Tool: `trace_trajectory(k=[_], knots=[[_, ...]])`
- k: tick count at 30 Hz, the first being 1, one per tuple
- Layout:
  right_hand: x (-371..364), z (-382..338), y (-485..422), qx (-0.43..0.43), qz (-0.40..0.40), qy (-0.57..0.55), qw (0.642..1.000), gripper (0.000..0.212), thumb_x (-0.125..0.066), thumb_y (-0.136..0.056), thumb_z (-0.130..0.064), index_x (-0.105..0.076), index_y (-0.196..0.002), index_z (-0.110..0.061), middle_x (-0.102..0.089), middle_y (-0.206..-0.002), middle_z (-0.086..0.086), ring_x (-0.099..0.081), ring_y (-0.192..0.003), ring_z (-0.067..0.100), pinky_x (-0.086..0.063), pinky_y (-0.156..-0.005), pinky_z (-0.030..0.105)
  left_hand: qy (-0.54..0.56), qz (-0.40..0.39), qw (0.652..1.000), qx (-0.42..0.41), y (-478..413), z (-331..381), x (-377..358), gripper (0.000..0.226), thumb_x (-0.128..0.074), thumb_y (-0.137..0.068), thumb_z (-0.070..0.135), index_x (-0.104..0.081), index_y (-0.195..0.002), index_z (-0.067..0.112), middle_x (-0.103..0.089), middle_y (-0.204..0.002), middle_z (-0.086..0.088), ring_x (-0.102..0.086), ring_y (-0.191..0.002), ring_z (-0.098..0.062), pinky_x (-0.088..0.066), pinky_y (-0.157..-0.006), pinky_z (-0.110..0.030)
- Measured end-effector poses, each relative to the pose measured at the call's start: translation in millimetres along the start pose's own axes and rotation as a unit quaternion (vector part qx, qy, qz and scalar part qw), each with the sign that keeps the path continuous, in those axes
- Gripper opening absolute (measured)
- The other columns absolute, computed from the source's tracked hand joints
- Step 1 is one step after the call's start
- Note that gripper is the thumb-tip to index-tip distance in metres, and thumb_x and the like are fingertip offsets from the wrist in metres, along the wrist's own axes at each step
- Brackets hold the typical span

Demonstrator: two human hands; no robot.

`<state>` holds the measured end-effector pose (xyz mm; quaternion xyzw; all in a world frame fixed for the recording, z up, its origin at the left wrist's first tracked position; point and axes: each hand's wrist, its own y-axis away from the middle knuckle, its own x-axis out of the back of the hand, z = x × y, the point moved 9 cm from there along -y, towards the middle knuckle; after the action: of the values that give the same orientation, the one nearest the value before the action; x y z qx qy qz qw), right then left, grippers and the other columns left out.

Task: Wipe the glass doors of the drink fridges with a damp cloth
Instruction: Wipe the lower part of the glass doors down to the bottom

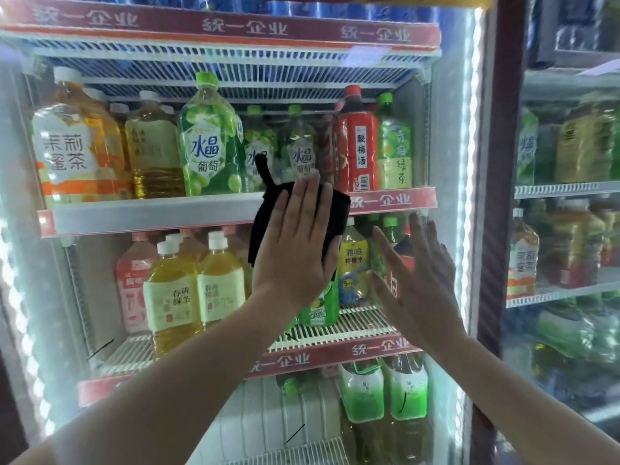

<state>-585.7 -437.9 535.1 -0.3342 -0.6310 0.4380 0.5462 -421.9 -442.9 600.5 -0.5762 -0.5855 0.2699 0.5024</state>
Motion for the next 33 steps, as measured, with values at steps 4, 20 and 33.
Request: trace_trajectory(k=[4, 20, 33], knots=[[3, 1, 1, 0.011, 0.010, -0.010, 1.000, 0.058, -0.039, -0.102, -0.047, -0.022, -0.156, -0.038, -0.002, -0.167, 0.012, -0.002, -0.153, 0.036, -0.021, -0.117, 0.063, 0.011, -0.025, 0.998, -0.053, 35, 33, -16, 0.066, -0.014, -0.105, 0.043, -0.006, -0.157, 0.002, 0.005, -0.164, -0.017, 0.005, -0.153, -0.028, 0.004, -0.124, -0.043], [11, 53, 10, -0.064, -0.023, 0.019, 0.998, 0.062, -0.037, -0.098, -0.055, -0.022, -0.156, -0.040, -0.003, -0.166, 0.013, -0.007, -0.150, 0.043, -0.017, -0.113, 0.063, -0.015, -0.041, 0.994, -0.096, -57, 24, 4, 0.071, -0.005, -0.101, 0.052, 0.009, -0.156, 0.007, 0.011, -0.165, -0.012, 0.013, -0.152, -0.023, 0.008, -0.124, -0.040], [22, 88, 9, -0.099, 0.022, -0.052, 0.994, 0.064, -0.038, -0.099, -0.052, -0.014, -0.157, -0.040, -0.002, -0.167, 0.006, -0.002, -0.154, 0.024, -0.024, -0.118, 0.057, 0.066, 0.012, 0.998, 0.013, -46, 91, -20, 0.069, -0.017, -0.104, 0.043, 0.000, -0.156, -0.001, 0.005, -0.164, -0.020, 0.005, -0.153, -0.031, 0.004, -0.124, -0.044]])
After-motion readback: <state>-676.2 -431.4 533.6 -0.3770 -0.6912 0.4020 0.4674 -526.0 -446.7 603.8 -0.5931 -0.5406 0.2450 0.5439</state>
